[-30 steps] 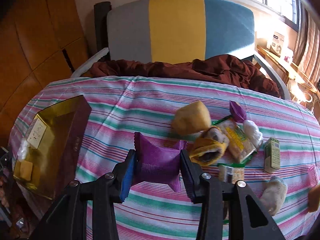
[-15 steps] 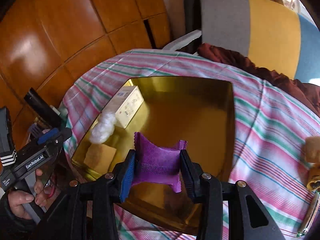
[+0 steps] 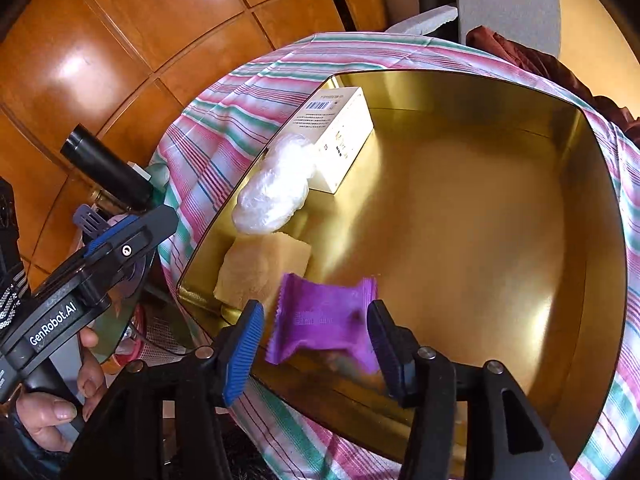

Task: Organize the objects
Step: 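Carry the purple packet over the gold tray and release it with the right gripper, then move both tools back toward the items on the cloth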

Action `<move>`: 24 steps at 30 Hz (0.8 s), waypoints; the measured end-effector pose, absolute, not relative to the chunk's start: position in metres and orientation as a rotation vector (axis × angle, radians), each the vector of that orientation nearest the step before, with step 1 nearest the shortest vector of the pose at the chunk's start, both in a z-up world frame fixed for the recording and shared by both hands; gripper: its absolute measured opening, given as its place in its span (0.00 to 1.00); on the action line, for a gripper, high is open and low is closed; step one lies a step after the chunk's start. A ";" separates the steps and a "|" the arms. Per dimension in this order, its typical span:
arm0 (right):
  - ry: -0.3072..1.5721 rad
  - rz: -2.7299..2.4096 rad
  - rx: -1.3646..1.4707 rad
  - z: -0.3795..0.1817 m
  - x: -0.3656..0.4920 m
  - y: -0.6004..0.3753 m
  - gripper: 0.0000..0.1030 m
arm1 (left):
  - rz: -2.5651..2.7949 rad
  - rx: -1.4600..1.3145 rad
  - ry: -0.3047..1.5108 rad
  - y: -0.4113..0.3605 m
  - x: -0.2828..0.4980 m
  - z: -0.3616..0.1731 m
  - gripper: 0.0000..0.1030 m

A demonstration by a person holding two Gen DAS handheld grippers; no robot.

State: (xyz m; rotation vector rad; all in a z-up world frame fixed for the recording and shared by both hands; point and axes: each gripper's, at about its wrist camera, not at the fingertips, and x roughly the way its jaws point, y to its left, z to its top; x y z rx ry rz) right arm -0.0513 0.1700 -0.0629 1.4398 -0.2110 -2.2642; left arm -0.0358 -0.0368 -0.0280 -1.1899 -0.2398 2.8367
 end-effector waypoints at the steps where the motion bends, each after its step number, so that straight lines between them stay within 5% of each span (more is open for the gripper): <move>1: -0.220 -2.270 1.438 -0.062 -0.050 0.173 0.59 | 2.837 -1.187 -0.237 -0.036 -0.035 -0.028 0.76; 7: -0.189 -2.399 1.396 -0.045 -0.035 0.191 0.83 | 2.841 -1.151 -0.191 -0.026 -0.032 -0.020 0.77; 24: -0.220 -2.759 1.328 -0.007 -0.004 0.301 0.84 | 2.763 -1.048 0.000 0.028 -0.014 0.004 0.81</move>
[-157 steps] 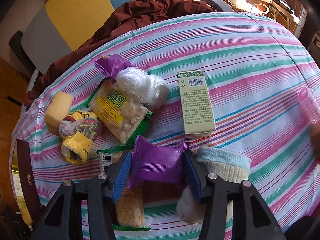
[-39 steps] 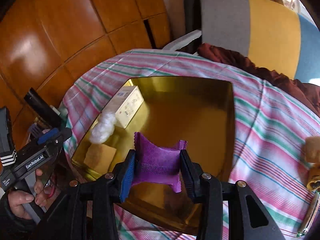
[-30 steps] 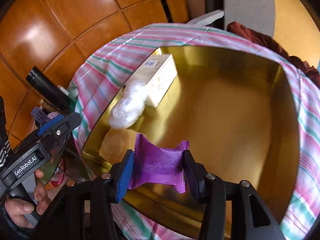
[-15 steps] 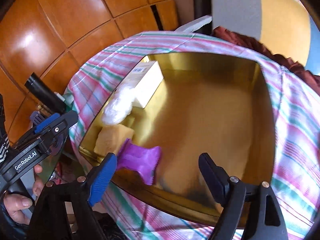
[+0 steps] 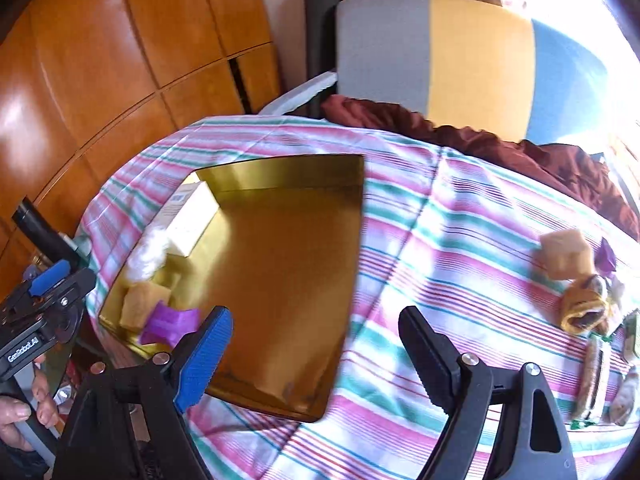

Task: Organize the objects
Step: 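Move both tools back toward the items on the cloth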

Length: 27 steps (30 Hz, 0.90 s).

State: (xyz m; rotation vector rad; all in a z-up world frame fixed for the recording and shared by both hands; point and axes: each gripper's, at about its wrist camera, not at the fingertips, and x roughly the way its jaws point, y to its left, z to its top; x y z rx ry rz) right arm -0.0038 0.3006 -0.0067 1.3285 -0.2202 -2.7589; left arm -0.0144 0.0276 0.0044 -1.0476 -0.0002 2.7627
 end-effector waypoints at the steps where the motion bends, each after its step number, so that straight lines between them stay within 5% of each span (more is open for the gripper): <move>1: -0.237 -2.776 1.329 -0.006 -0.002 0.309 0.84 | 2.754 -1.045 0.010 0.031 -0.014 0.005 0.81; 17: -0.386 -3.135 1.437 0.007 0.030 0.472 0.86 | 2.571 -1.005 0.168 0.108 -0.002 0.010 0.86; 27: -0.918 -3.416 1.454 -0.013 0.084 0.622 0.86 | 2.411 -1.002 0.244 0.175 0.002 0.009 0.86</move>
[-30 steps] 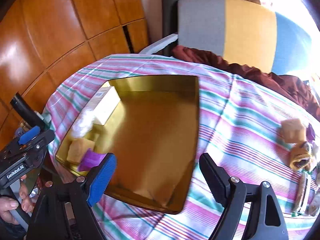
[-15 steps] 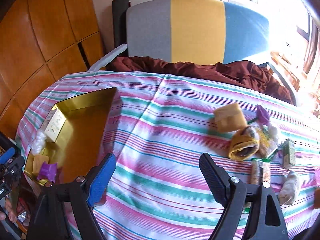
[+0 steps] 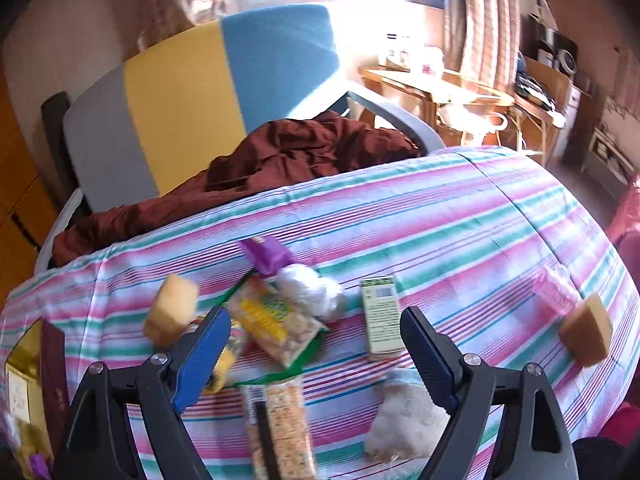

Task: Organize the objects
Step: 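Move both tools back toward the items on the cloth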

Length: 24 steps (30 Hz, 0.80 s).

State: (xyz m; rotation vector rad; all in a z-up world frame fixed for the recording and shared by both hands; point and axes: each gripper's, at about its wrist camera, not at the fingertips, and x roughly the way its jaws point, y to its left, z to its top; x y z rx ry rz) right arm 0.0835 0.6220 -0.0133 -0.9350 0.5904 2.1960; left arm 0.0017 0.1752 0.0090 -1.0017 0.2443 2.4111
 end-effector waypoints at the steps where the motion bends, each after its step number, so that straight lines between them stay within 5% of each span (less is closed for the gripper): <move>1: 0.640 2.166 -0.913 -0.020 0.092 0.632 0.86 | 2.396 -1.009 0.245 0.183 0.001 0.008 0.86; 5: 0.866 2.076 -0.883 -0.035 0.112 0.660 0.86 | 2.333 -1.025 0.260 0.214 0.000 0.006 0.86; 24: 1.043 2.085 -0.797 -0.029 0.128 0.668 0.86 | 2.039 -1.218 0.091 0.379 -0.062 -0.023 0.86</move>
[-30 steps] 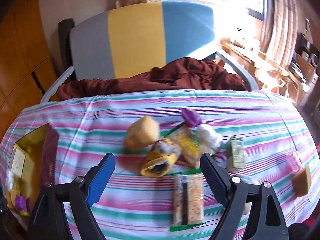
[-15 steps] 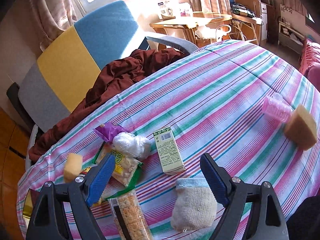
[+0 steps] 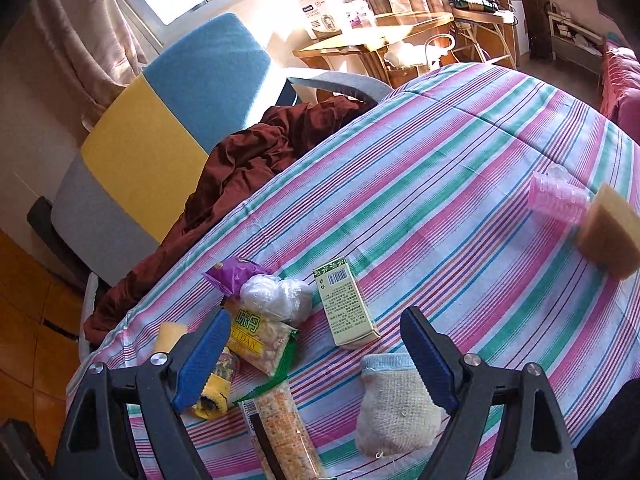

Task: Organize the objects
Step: 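Move both tools back toward the items on the cloth, then grasp the second yellow sponge with the left gripper and lift it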

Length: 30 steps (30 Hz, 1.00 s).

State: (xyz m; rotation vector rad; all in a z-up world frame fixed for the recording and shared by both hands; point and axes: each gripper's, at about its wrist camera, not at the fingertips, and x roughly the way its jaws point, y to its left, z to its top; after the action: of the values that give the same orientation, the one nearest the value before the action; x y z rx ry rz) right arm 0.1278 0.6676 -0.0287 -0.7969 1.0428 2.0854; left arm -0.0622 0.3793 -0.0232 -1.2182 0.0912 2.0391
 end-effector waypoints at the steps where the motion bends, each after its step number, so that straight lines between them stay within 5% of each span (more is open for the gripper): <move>1: 1.054 2.085 -0.800 -0.030 0.128 0.668 0.86 | 2.017 -1.222 0.077 0.388 -0.067 -0.025 0.86; 7: 1.072 2.115 -0.814 -0.031 0.123 0.667 0.86 | 1.956 -1.268 0.008 0.440 -0.097 -0.035 0.94; 19: 1.076 2.134 -0.837 -0.034 0.118 0.665 0.86 | 1.934 -1.337 0.001 0.501 -0.124 -0.058 0.94; 21: 1.070 2.136 -0.848 -0.034 0.116 0.665 0.86 | 1.938 -1.345 0.017 0.507 -0.124 -0.064 0.88; 24: 1.063 2.136 -0.857 -0.035 0.114 0.664 0.86 | 1.926 -1.386 0.041 0.510 -0.124 -0.077 0.65; 30: 1.040 2.140 -0.868 -0.036 0.113 0.663 0.86 | 1.930 -1.300 0.055 0.487 -0.112 -0.074 0.57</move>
State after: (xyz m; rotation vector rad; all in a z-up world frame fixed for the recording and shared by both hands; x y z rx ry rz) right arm 0.1128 0.6629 -0.0365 -0.8682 1.0397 2.1403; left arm -0.1120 0.4873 -0.0742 -1.2997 0.0552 1.9302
